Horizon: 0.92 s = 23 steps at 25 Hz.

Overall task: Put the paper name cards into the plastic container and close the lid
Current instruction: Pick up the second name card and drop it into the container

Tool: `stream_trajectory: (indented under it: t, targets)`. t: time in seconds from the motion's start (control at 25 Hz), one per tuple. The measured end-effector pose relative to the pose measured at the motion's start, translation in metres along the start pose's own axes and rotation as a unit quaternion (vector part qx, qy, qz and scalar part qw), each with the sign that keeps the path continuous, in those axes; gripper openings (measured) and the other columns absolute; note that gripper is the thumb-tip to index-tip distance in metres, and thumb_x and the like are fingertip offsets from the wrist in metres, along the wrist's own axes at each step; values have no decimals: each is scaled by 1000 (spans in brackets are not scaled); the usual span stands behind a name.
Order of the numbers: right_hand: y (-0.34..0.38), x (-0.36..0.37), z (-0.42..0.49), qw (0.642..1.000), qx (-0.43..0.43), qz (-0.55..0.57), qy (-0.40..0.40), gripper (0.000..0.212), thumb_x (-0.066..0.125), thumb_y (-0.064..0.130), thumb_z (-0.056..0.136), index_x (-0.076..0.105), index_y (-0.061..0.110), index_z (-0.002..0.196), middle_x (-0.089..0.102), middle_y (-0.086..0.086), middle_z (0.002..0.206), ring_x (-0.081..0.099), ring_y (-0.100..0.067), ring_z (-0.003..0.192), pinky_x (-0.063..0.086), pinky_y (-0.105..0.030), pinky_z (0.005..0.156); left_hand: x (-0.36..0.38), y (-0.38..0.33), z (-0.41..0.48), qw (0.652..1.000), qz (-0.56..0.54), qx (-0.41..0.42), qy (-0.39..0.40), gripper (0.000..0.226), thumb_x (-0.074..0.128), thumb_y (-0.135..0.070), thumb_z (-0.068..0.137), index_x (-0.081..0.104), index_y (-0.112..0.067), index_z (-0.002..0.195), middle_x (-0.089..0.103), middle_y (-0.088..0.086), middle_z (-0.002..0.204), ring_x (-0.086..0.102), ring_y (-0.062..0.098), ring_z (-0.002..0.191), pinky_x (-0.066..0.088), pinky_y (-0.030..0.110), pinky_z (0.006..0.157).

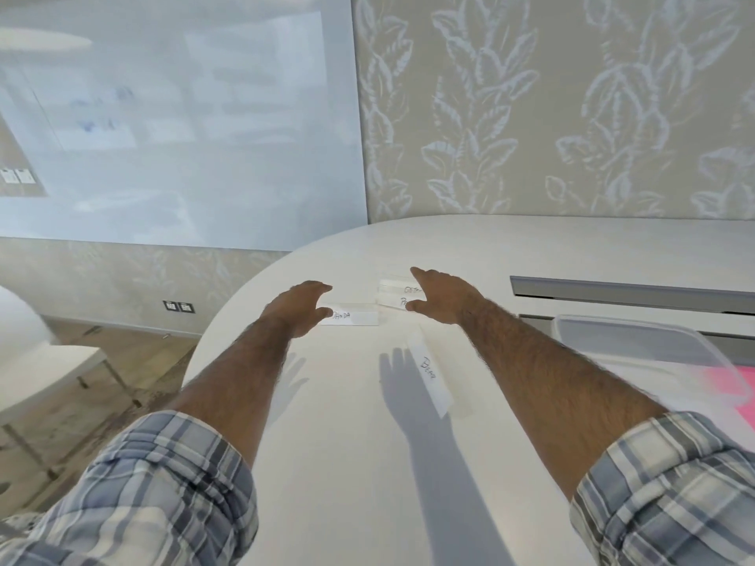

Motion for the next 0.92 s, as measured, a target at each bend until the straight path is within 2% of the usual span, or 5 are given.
stream_trajectory:
  t: [0.32, 0.56, 0.72, 0.92]
  targets:
    - [58, 38, 70, 1000, 21, 10, 11, 61, 51, 42, 96, 30, 14, 146, 48, -10, 143, 48, -32, 129, 42, -48, 103, 12, 71, 53, 999, -16, 22, 33, 57, 57, -47, 96, 42, -33, 149, 33, -14, 158, 35, 14, 143, 35, 40, 112]
    - [75, 63, 112, 999, 37, -6, 26, 57, 48, 37, 98, 32, 16, 149, 46, -7, 146, 43, -27, 134, 40, -44, 105, 32, 91, 91, 996, -37, 35, 69, 56, 61, -46, 93, 46, -34, 146, 35, -15, 157, 33, 11, 144, 34, 40, 110]
    - [75, 78, 139, 997, 49, -16, 56, 58, 52, 38, 96, 36, 14, 146, 44, -5, 149, 40, -25, 138, 38, -44, 108, 55, 97, 114, 993, -42, 55, 92, 64, 61, -46, 93, 38, -34, 152, 33, -13, 159, 30, 12, 146, 32, 39, 113]
    - [73, 103, 166, 994, 57, -31, 85, 53, 58, 34, 93, 43, 9, 137, 51, -9, 142, 47, -29, 131, 41, -46, 105, 74, 107, 136, 990, -38, 60, 119, 74, 63, -46, 93, 28, -30, 156, 30, -9, 162, 28, 15, 148, 33, 42, 114]
Point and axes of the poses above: each hand's wrist, its own z-axis towards the middle knuckle, its own x-axis out of the palm, y = z × x, the point moved 3 cm from there along z, towards the middle knuckle
